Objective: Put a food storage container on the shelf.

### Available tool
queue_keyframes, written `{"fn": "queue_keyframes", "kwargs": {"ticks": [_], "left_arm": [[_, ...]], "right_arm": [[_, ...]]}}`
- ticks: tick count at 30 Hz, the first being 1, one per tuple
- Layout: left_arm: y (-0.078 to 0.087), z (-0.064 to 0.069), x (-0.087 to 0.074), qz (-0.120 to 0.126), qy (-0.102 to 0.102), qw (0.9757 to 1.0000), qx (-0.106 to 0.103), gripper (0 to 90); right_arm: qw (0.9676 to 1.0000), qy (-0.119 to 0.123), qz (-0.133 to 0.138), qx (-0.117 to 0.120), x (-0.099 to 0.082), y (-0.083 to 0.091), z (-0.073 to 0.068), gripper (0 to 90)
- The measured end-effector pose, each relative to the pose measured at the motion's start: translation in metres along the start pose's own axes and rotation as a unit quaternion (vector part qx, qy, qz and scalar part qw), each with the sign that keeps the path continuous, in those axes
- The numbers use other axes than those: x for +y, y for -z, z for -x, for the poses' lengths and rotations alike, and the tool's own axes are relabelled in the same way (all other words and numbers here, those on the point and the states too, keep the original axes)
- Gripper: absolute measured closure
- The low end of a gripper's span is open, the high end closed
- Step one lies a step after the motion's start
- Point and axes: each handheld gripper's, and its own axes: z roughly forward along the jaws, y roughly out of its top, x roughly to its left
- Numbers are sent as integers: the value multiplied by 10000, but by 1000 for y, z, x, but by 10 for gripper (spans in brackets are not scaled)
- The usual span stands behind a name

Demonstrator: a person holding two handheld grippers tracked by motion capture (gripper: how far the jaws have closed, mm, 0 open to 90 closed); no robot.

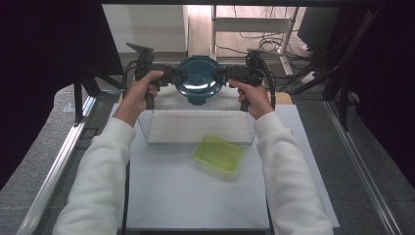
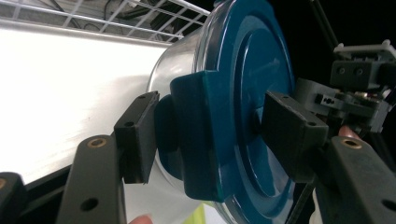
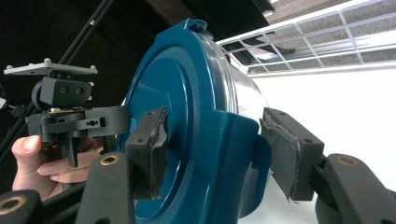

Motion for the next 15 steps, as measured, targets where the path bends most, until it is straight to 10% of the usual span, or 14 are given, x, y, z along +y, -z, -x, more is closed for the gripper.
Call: {"fn": "queue_keyframes", "kwargs": {"ticks": [15], "left_arm": [[-9, -13, -1, 45, 202, 9996, -183, 365]], "right_arm": [[9991, -369, -196, -60, 5, -11, 16, 373]]}}
